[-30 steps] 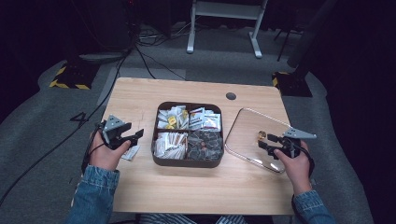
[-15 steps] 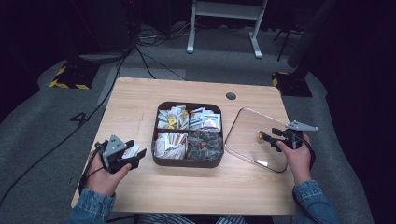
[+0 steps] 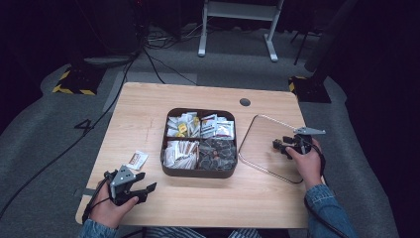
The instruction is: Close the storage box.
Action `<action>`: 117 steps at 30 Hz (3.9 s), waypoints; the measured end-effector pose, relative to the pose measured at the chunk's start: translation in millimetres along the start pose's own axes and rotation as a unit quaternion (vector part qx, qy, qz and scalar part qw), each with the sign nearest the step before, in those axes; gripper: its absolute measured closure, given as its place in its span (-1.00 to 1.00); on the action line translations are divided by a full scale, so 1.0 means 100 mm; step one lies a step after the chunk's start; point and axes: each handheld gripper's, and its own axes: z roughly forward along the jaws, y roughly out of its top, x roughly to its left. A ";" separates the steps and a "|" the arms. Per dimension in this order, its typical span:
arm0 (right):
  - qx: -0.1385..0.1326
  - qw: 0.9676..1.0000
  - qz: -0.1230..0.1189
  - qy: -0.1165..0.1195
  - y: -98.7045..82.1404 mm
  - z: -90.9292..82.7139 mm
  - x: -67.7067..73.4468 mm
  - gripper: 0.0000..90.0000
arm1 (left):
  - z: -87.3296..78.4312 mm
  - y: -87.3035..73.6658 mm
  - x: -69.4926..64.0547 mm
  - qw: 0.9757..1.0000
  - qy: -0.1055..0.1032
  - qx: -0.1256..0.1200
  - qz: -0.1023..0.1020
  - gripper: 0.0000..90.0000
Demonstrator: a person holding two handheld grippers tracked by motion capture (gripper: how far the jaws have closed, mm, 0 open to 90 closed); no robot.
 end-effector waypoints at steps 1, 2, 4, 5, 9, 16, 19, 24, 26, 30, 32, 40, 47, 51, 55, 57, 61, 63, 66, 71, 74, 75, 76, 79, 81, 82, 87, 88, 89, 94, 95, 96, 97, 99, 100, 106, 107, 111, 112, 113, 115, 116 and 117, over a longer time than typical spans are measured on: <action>0.002 1.000 0.000 -0.001 -0.01 0.02 0.00 -0.11 | 0.01 -0.01 0.00 1.000 0.001 0.004 0.004 -0.09; 0.004 1.000 0.000 -0.002 -0.02 0.03 -0.01 -0.09 | 0.02 -0.01 0.00 1.000 0.002 0.008 0.007 -0.10; 0.010 1.000 0.001 -0.002 -0.03 0.05 -0.02 -0.04 | 0.05 -0.02 0.00 1.000 0.005 0.015 0.009 -0.10; 0.011 1.000 -0.002 -0.002 -0.03 0.06 -0.02 0.00 | 0.06 -0.03 0.00 1.000 0.005 0.017 0.011 -0.10; 0.013 1.000 -0.004 -0.003 -0.03 0.07 -0.01 0.13 | 0.12 -0.07 -0.01 1.000 -0.003 0.028 0.011 -0.12; 0.017 1.000 0.001 -0.003 -0.04 0.09 -0.03 0.16 | 0.20 -0.13 -0.01 0.999 -0.009 0.047 0.022 -0.13; 0.018 1.000 0.002 -0.003 -0.04 0.10 -0.04 0.16 | 0.22 -0.14 -0.01 0.998 -0.006 0.051 0.028 -0.17; 0.020 1.000 0.007 0.002 -0.04 0.13 -0.05 0.23 | 0.23 -0.15 -0.02 0.998 -0.001 0.047 0.036 -0.25; 0.018 1.000 0.010 0.007 -0.04 0.13 -0.05 0.29 | 0.24 -0.16 -0.03 0.998 0.001 0.044 0.042 -0.28; 0.021 1.000 0.008 0.004 -0.04 0.13 -0.04 0.30 | 0.24 -0.16 -0.03 0.997 0.009 0.048 0.052 -0.33; 0.021 1.000 0.006 0.002 -0.04 0.13 -0.04 0.30 | 0.25 -0.16 -0.03 0.997 0.014 0.049 0.059 -0.34; 0.018 1.000 0.008 -0.004 -0.04 0.13 -0.03 0.31 | 0.25 -0.16 -0.04 0.997 0.016 0.051 0.058 -0.37; 0.017 1.000 0.013 0.001 -0.02 0.10 -0.04 0.31 | 0.25 -0.16 -0.04 0.997 0.016 0.051 0.058 -0.38; 0.006 1.000 0.014 0.004 0.04 0.04 -0.03 0.31 | 0.25 -0.16 -0.04 0.997 0.015 0.051 0.058 -0.38; 0.000 1.000 -0.002 0.002 0.13 -0.05 -0.01 0.31 | 0.25 -0.16 -0.04 0.997 0.016 0.051 0.058 -0.38; -0.005 1.000 -0.003 0.006 0.20 -0.11 0.02 0.31 | 0.25 -0.16 -0.04 0.997 0.015 0.050 0.057 -0.38; -0.009 1.000 -0.012 0.005 0.29 -0.18 0.05 0.31 | 0.25 -0.16 -0.04 0.997 0.016 0.051 0.059 -0.38; -0.011 1.000 -0.019 0.009 0.36 -0.24 0.07 0.31 | 0.25 -0.16 -0.04 0.997 0.016 0.051 0.059 -0.39; -0.013 1.000 -0.027 0.006 0.44 -0.31 0.07 0.31 | 0.25 -0.16 -0.04 0.997 0.016 0.051 0.059 -0.39; -0.018 0.999 -0.034 0.002 0.55 -0.44 0.06 0.31 | 0.25 -0.16 -0.04 0.997 0.017 0.051 0.059 -0.39; -0.025 0.999 -0.034 0.003 0.61 -0.51 0.07 0.31 | 0.25 -0.16 -0.04 0.997 0.017 0.051 0.060 -0.39; -0.025 0.999 -0.034 0.003 0.61 -0.51 0.07 0.31 | 0.25 -0.16 -0.04 0.997 0.017 0.051 0.060 -0.39; -0.027 0.999 -0.035 0.005 0.62 -0.54 0.07 0.31 | 0.25 -0.16 -0.04 0.997 0.017 0.051 0.060 -0.39; -0.036 0.999 -0.029 0.011 0.67 -0.59 0.08 0.31 | 0.25 -0.16 -0.04 0.997 0.017 0.051 0.059 -0.39; -0.039 0.999 -0.031 0.015 0.70 -0.62 0.11 0.31 | 0.25 -0.16 -0.04 0.997 0.017 0.051 0.059 -0.39; -0.040 0.998 -0.035 0.019 0.74 -0.64 0.15 0.31 | 0.25 -0.16 -0.04 0.997 0.017 0.051 0.059 -0.39; -0.043 0.998 -0.046 0.028 0.82 -0.63 0.26 0.31 | 0.25 -0.16 -0.04 0.997 0.017 0.051 0.059 -0.39; -0.043 0.997 -0.046 0.033 0.85 -0.62 0.31 0.31 | 0.25 -0.16 -0.04 0.997 0.017 0.051 0.059 -0.39; -0.043 0.997 -0.049 0.036 0.87 -0.61 0.34 0.31 | 0.25 -0.16 -0.04 0.997 0.017 0.051 0.059 -0.39; -0.043 0.996 -0.060 0.056 0.99 -0.55 0.55 0.31 | 0.25 -0.16 -0.04 0.997 0.017 0.051 0.059 -0.39; -0.043 0.995 -0.062 0.059 1.01 -0.54 0.59 0.31 | 0.25 -0.16 -0.04 0.997 0.017 0.051 0.059 -0.39; -0.043 0.995 -0.067 0.065 1.05 -0.52 0.65 0.31 | 0.25 -0.16 -0.04 0.997 0.017 0.051 0.059 -0.39; -0.043 0.995 -0.067 0.065 1.05 -0.52 0.65 0.31 | 0.25 -0.16 -0.04 0.997 0.017 0.051 0.059 -0.38; -0.044 0.993 -0.071 0.079 1.10 -0.47 0.76 0.31 | 0.25 -0.16 -0.04 0.997 0.017 0.051 0.059 -0.39; -0.045 0.993 -0.073 0.084 1.12 -0.46 0.80 0.31 | 0.25 -0.16 -0.04 0.997 0.017 0.051 0.059 -0.39; -0.041 0.988 -0.094 0.112 1.27 -0.27 1.15 0.31 | 0.25 -0.16 -0.04 0.997 0.018 0.051 0.059 -0.38; -0.041 0.988 -0.094 0.112 1.27 -0.27 1.15 0.31 | 0.25 -0.16 -0.04 0.997 0.018 0.051 0.059 -0.38; -0.036 0.986 -0.103 0.123 1.32 -0.17 1.32 0.31 | 0.25 -0.16 -0.04 0.997 0.017 0.051 0.059 -0.39; -0.034 0.986 -0.106 0.127 1.33 -0.14 1.39 0.31 | 0.25 -0.16 -0.03 0.997 0.017 0.050 0.058 -0.39; -0.034 0.985 -0.107 0.128 1.34 -0.12 1.42 0.31 | 0.25 -0.16 -0.03 0.997 0.017 0.050 0.058 -0.39; -0.033 0.985 -0.109 0.130 1.34 -0.11 1.45 0.31 | 0.26 -0.16 -0.03 0.997 0.016 0.050 0.057 -0.39; -0.031 0.984 -0.112 0.132 1.36 -0.07 1.53 0.31 | 0.26 -0.15 -0.03 0.997 0.017 0.051 0.054 -0.39; -0.030 0.984 -0.113 0.134 1.36 -0.06 1.56 0.31 | 0.26 -0.15 -0.03 0.997 0.017 0.051 0.054 -0.39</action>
